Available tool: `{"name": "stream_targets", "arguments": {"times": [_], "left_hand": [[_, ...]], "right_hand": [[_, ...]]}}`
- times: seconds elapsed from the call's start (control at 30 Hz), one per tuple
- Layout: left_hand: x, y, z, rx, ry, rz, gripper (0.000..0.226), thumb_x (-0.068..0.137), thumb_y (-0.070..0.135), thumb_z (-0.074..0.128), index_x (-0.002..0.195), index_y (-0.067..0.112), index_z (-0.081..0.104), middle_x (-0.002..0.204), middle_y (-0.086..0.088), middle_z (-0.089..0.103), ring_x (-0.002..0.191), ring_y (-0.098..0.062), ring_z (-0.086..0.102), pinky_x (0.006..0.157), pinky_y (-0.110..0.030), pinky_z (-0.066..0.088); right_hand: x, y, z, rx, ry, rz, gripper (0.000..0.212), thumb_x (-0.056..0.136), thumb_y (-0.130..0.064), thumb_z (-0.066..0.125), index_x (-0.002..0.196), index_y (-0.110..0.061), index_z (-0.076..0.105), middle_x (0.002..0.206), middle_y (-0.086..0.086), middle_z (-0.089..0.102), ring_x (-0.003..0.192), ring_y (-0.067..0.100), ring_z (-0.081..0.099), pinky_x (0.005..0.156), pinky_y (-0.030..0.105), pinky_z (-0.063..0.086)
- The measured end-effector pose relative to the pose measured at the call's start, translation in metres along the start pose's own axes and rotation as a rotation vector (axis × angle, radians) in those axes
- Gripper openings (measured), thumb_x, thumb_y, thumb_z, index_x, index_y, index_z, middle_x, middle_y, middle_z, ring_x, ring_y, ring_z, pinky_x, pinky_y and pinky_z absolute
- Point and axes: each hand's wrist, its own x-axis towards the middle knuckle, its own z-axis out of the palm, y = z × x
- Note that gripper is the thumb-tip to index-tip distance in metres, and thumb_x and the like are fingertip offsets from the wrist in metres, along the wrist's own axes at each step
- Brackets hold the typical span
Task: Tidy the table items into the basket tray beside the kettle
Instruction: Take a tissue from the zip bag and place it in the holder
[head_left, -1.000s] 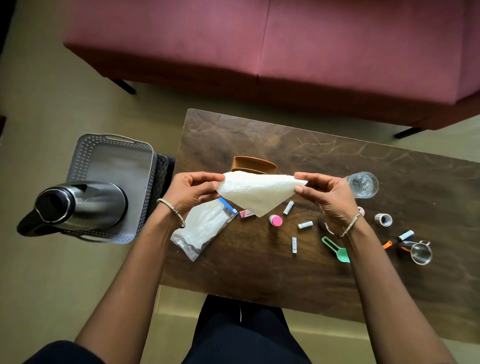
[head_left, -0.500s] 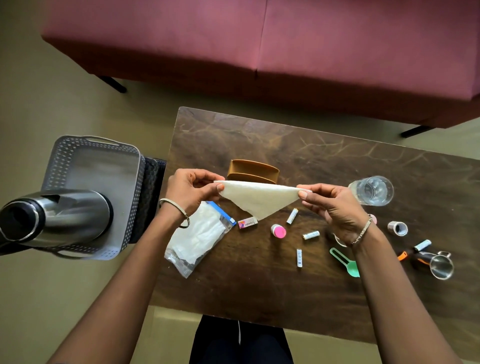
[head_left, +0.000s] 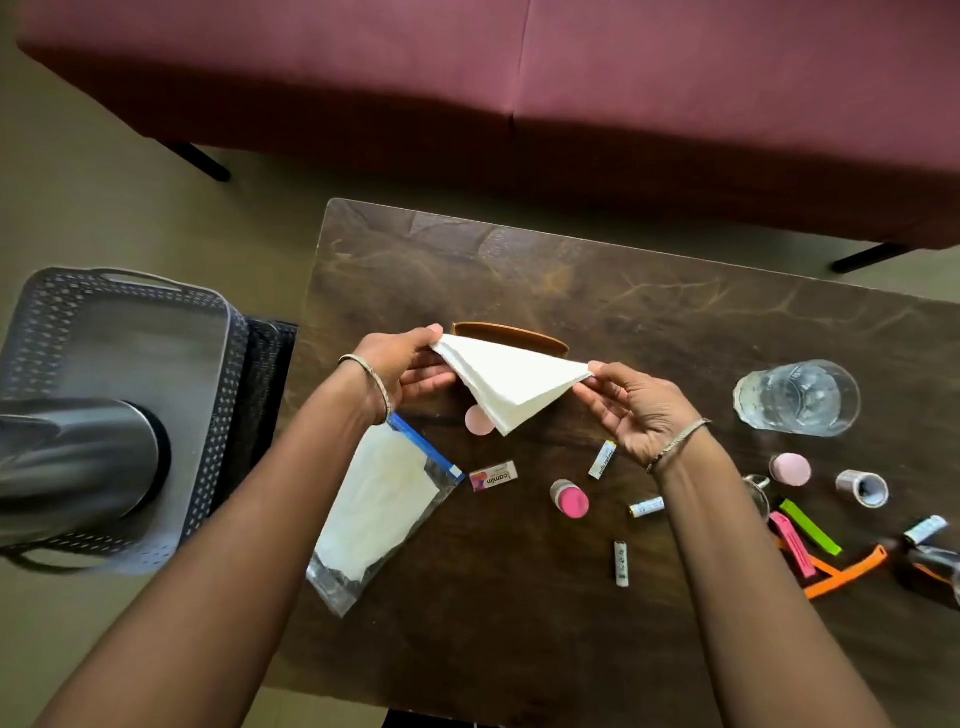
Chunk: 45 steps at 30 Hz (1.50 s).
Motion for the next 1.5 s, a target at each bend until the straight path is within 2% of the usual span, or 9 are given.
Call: {"name": "stream_targets", "arguments": {"times": [0.2, 0.4, 0.67, 0.87, 0.97, 1.1, 1.27, 1.37, 1.5], "left_hand": [[0.024, 0.001, 0.012, -0.05, 0.059, -0.123, 0.011, 0.094, 0.013, 0.063, 0.088, 0.005, 0.064, 0.057, -0.008, 0.07, 0.045, -0.012, 0.068, 0.04, -0.022, 0.054], [0.039, 0.001, 0.016, 0.054, 0.134, -0.122, 0.022, 0.095, 0.018, 0.062, 0.076, 0.007, 0.06, 0.04, 0.0, 0.059, 0.033, -0.007, 0.058, 0.036, -0.019, 0.05], [0.049, 0.0, 0.018, 0.158, 0.209, 0.027, 0.032, 0.098, 0.018, 0.055, 0.069, 0.007, 0.052, 0.064, -0.007, 0.051, 0.026, -0.006, 0.048, 0.035, -0.014, 0.044], [0.052, -0.006, -0.011, 0.451, 0.36, 0.453, 0.017, 0.095, 0.004, 0.049, 0.094, 0.013, 0.064, 0.08, -0.011, 0.063, 0.055, -0.019, 0.06, 0.044, -0.023, 0.055], [0.049, -0.009, -0.021, 0.836, 0.179, 0.731, 0.047, 0.081, -0.009, 0.058, 0.117, 0.022, 0.067, 0.105, -0.003, 0.066, 0.087, -0.019, 0.065, 0.079, -0.031, 0.059], [0.05, -0.005, -0.015, 1.209, -0.027, 0.842, 0.083, 0.069, 0.01, 0.082, 0.142, 0.028, 0.047, 0.136, -0.001, 0.054, 0.123, -0.021, 0.049, 0.108, -0.038, 0.04], [0.057, -0.008, -0.006, 1.36, -0.012, 0.907, 0.078, 0.072, 0.026, 0.083, 0.141, 0.032, 0.047, 0.136, 0.004, 0.056, 0.128, -0.022, 0.045, 0.111, -0.04, 0.034], [0.06, -0.012, -0.002, 1.342, 0.059, 0.948, 0.062, 0.075, 0.025, 0.081, 0.132, 0.03, 0.057, 0.127, 0.003, 0.063, 0.121, -0.024, 0.046, 0.102, -0.038, 0.042], [0.061, -0.02, 0.002, 1.308, 0.069, 0.962, 0.059, 0.072, 0.027, 0.083, 0.127, 0.027, 0.061, 0.121, 0.003, 0.067, 0.117, -0.024, 0.05, 0.098, -0.039, 0.043]], "right_hand": [[0.024, 0.007, 0.009, 0.072, 0.052, 0.003, 0.015, 0.091, 0.011, 0.06, 0.077, 0.005, 0.057, 0.072, 0.018, 0.062, 0.044, 0.017, 0.068, 0.046, 0.024, 0.058], [0.043, 0.013, 0.011, 0.027, 0.105, -0.037, 0.01, 0.089, 0.007, 0.064, 0.08, 0.004, 0.061, 0.049, 0.009, 0.065, 0.043, 0.014, 0.066, 0.045, 0.021, 0.057], [0.055, 0.015, 0.007, -0.012, 0.134, -0.064, 0.007, 0.086, 0.006, 0.069, 0.081, 0.004, 0.065, 0.06, 0.013, 0.069, 0.049, 0.015, 0.069, 0.047, 0.02, 0.056], [0.057, 0.017, 0.002, -0.053, 0.086, -0.071, 0.008, 0.087, 0.004, 0.07, 0.081, 0.001, 0.066, 0.056, 0.009, 0.07, 0.051, 0.013, 0.07, 0.051, 0.02, 0.058], [0.058, 0.015, 0.003, -0.083, 0.078, -0.087, 0.008, 0.088, 0.002, 0.07, 0.081, -0.001, 0.066, 0.059, 0.01, 0.071, 0.051, 0.013, 0.069, 0.051, 0.02, 0.059], [0.062, 0.016, 0.001, -0.159, 0.081, -0.127, 0.008, 0.089, -0.005, 0.071, 0.083, -0.005, 0.066, 0.066, 0.011, 0.07, 0.049, 0.012, 0.068, 0.047, 0.017, 0.055], [0.062, 0.022, -0.009, -0.441, 0.153, -0.263, 0.012, 0.096, -0.014, 0.063, 0.097, -0.003, 0.068, 0.074, 0.012, 0.07, 0.054, 0.014, 0.065, 0.047, 0.019, 0.052], [0.059, 0.026, -0.018, -0.818, 0.279, -0.551, 0.023, 0.088, -0.003, 0.06, 0.107, -0.009, 0.073, 0.085, 0.003, 0.072, 0.067, 0.015, 0.068, 0.068, 0.026, 0.058], [0.053, 0.031, -0.017, -1.182, 0.078, -0.745, 0.064, 0.072, 0.004, 0.068, 0.133, -0.015, 0.059, 0.122, 0.004, 0.056, 0.096, 0.018, 0.063, 0.088, 0.025, 0.053]]}}
